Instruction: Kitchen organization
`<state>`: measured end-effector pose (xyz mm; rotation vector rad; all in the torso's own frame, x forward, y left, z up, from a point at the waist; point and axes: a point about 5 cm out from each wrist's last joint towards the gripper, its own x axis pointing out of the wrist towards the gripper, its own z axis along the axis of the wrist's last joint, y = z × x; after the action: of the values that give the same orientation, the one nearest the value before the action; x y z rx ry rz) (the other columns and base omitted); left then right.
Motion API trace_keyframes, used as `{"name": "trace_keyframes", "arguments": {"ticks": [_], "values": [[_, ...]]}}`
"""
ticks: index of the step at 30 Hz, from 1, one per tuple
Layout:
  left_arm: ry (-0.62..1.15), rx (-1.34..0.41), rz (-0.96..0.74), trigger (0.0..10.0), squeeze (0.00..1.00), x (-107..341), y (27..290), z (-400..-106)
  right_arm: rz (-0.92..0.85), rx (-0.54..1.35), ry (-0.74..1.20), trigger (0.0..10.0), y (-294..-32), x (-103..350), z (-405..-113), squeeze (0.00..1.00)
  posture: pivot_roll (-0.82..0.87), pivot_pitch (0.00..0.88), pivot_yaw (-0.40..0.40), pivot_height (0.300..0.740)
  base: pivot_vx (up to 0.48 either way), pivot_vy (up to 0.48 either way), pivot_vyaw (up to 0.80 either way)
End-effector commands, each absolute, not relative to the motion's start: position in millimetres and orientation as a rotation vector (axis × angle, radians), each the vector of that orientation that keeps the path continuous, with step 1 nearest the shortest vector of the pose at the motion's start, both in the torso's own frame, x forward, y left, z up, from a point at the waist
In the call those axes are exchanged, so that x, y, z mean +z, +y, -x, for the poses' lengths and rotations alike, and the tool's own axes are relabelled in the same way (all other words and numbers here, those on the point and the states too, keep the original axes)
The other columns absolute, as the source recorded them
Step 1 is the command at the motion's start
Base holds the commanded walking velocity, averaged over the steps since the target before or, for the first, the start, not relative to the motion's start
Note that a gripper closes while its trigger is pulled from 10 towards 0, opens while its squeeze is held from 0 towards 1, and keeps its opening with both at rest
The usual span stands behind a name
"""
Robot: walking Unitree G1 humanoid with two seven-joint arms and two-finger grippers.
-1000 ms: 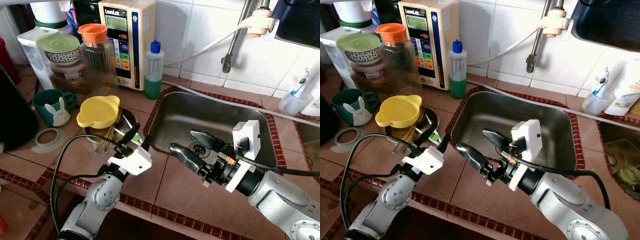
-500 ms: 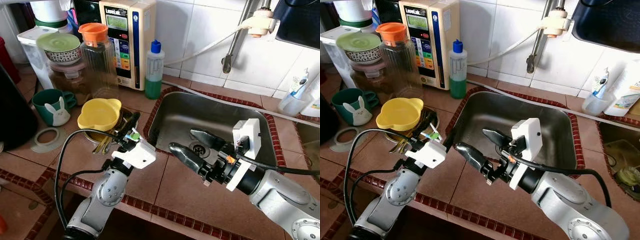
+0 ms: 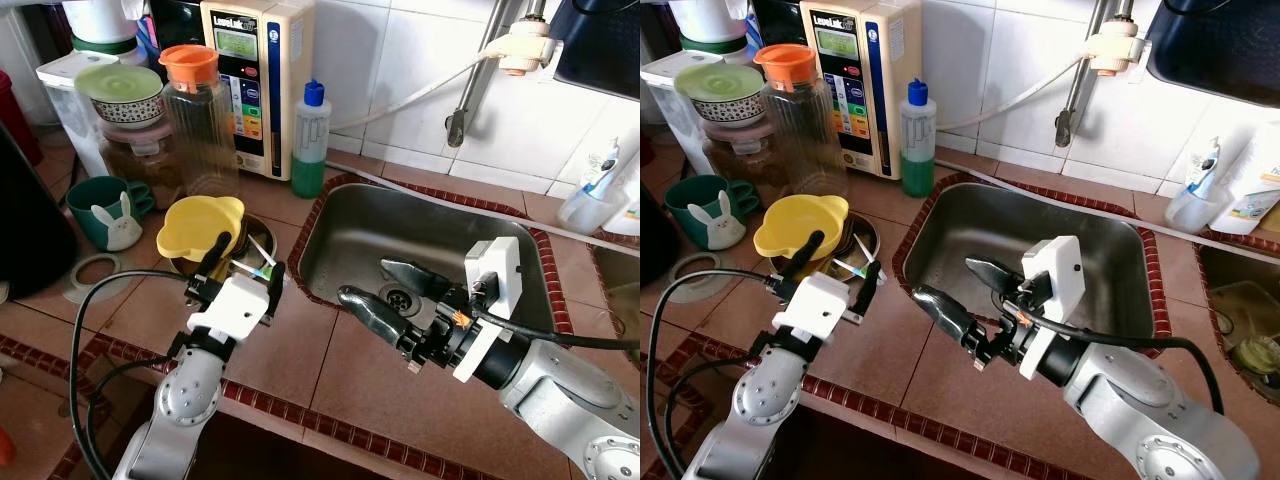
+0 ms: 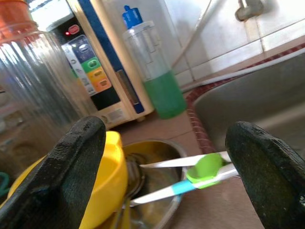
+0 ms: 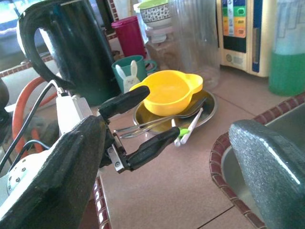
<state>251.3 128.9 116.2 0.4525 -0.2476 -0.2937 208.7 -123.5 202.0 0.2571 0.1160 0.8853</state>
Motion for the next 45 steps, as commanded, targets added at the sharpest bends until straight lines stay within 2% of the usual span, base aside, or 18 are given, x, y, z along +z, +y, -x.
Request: {"name": "trace_keyframes", "arguments": {"ticks": [1, 5, 8, 15, 23, 29, 41, 42, 43, 44, 45], "values": [[-0.270, -0.355, -0.434, 10.0, 0.00, 120.6, 119.6, -249.1, -0.242, 0.892, 0.108, 10.0, -123.1, 203.6, -210.7, 0.00, 0.08, 0.000, -0.066, 0.740, 0.000, 0.000, 0.00], [-0.266, -0.463, -0.432, 10.0, 0.00, 120.8, 104.0, -247.5, -0.239, 0.897, 0.104, 10.0, -123.3, 205.0, -212.1, 0.00, 0.08, 0.000, -0.068, 0.740, 0.000, 0.000, 0.00], [-0.207, -0.525, -0.506, 10.0, 0.00, 101.8, 101.5, -244.1, -0.240, 0.900, 0.104, 10.0, -122.2, 204.8, -212.4, 0.00, 0.08, 0.000, -0.069, 0.740, 0.000, 0.000, 0.00], [-0.155, -0.509, -0.540, 10.0, 0.00, 87.0, 110.2, -244.4, -0.239, 0.906, 0.108, 10.0, -122.7, 204.2, -211.9, 0.00, 0.07, 0.000, -0.072, 0.740, 0.000, 0.000, 0.00], [-0.211, -0.501, -0.540, 10.0, 0.00, 95.6, 96.8, -259.2, -0.235, 0.879, 0.089, 10.0, -126.4, 205.6, -212.0, 0.00, 0.05, 0.000, -0.041, 0.740, 0.000, 0.000, 0.00], [-0.216, -0.487, -0.561, 10.0, 0.00, 95.5, 91.8, -270.6, -0.240, 0.866, 0.080, 10.0, -124.9, 206.1, -213.4, 0.00, 0.04, 0.000, -0.047, 0.740, 0.000, 0.000, 0.00], [-0.095, -0.426, -0.647, 10.0, 0.00, 74.0, 98.7, -283.4, -0.230, 0.874, 0.068, 10.0, -123.5, 210.8, -216.4, 0.00, 0.02, 0.000, -0.059, 0.740, 0.000, 0.000, 0.00], [-0.083, -0.420, -0.644, 8.0, 0.00, 72.4, 99.7, -286.8, -0.230, 0.875, 0.067, 10.0, -122.4, 211.3, -216.7, 0.00, 0.02, 0.000, -0.061, 0.740, 0.000, 0.000, 0.00], [-0.081, -0.418, -0.643, 4.6, 0.00, 72.0, 99.7, -288.2, -0.230, 0.876, 0.067, 10.0, -122.0, 211.6, -216.8, 0.00, 0.02, 0.000, -0.062, 0.740, 0.000, 0.000, 0.00], [-0.080, -0.418, -0.641, 4.6, 0.00, 71.9, 99.7, -289.1, -0.229, 0.877, 0.067, 10.0, -121.7, 211.7, -216.8, 0.00, 0.02, 0.000, -0.062, 0.740, 0.000, 0.000, 0.00], [-0.083, -0.415, -0.638, 0.0, 0.00, 72.4, 99.3, -290.3, -0.228, 0.878, 0.067, 10.0, -121.8, 212.0, -216.6, 0.00, 0.02, 0.000, -0.062, 0.740, 0.000, 0.000, 0.00]]}}
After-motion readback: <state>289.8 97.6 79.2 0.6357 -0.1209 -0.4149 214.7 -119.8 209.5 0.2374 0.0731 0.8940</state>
